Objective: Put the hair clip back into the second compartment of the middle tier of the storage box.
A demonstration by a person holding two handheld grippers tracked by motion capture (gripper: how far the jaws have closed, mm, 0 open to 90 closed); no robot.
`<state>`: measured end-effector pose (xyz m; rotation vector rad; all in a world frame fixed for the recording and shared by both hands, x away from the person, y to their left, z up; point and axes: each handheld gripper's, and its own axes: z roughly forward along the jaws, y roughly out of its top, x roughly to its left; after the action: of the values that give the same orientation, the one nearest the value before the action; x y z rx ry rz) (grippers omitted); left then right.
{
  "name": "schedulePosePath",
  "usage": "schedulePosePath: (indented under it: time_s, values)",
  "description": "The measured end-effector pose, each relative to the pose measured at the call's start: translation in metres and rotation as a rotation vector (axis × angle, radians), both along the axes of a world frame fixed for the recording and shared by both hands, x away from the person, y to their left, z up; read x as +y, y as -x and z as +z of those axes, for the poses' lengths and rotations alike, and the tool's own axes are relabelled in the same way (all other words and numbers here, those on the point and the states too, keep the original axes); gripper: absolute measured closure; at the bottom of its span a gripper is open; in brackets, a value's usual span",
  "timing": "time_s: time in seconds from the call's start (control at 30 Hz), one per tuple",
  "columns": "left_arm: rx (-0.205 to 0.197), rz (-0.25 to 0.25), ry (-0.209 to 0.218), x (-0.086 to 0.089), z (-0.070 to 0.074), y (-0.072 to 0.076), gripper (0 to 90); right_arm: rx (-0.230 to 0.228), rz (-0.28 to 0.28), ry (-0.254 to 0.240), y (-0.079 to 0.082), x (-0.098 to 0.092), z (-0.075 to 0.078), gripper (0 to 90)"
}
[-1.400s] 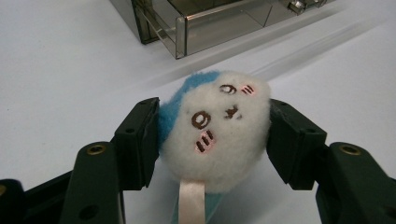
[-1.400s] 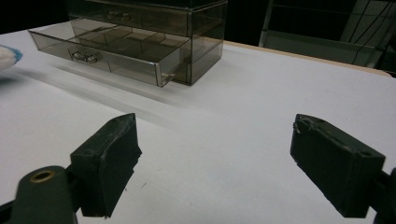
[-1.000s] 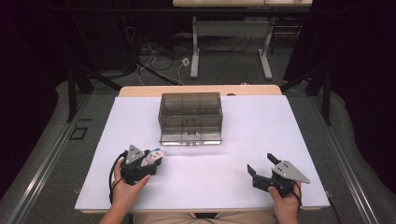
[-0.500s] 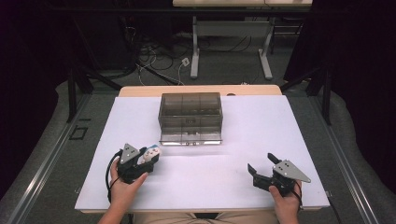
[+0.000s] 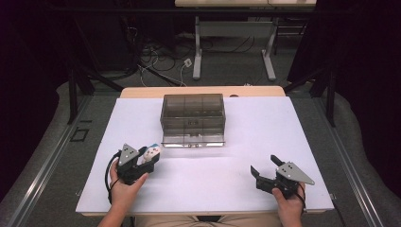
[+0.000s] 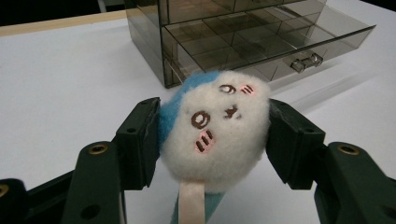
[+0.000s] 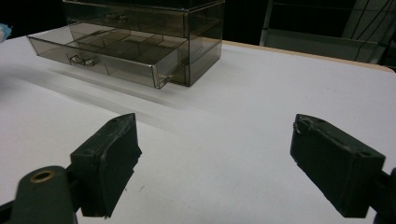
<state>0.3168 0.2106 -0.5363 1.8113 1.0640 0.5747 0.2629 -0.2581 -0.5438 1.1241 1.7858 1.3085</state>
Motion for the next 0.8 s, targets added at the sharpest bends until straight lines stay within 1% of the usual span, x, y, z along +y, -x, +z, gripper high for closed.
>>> schedulePosePath:
  time_s: [0.1,0.13,0.2,0.23,0.37,0.47,0.67,0.8]
  values:
    - [-0.006,-0.002,0.005,0.001,0.002,0.000,40.1,-0.004,0.000,-0.003,0.000,0.001,0.000,14.8]
    - [-0.010,0.000,0.014,0.001,0.004,-0.001,40.1,-0.003,0.005,0.000,0.000,0.001,0.000,14.8]
    - [-0.011,-0.001,0.009,0.001,0.005,-0.001,40.1,-0.003,0.005,0.000,0.000,0.001,0.000,14.8]
    - [-0.017,-0.002,0.016,0.001,0.007,-0.001,40.1,-0.003,0.000,-0.004,0.000,0.001,0.000,14.8]
    - [-0.021,-0.006,0.016,0.001,0.010,-0.003,40.1,-0.004,-0.001,-0.005,0.000,0.001,0.000,14.8]
    - [-0.029,-0.009,0.018,-0.001,0.014,-0.005,40.1,-0.004,0.004,-0.001,-0.001,0.001,0.000,14.8]
    - [-0.038,-0.013,0.020,-0.003,0.020,-0.007,40.1,-0.001,-0.004,0.000,0.000,0.002,0.000,14.8]
    - [-0.043,-0.012,0.023,-0.004,0.024,-0.009,40.1,-0.007,-0.005,0.003,0.000,0.002,0.001,14.8]
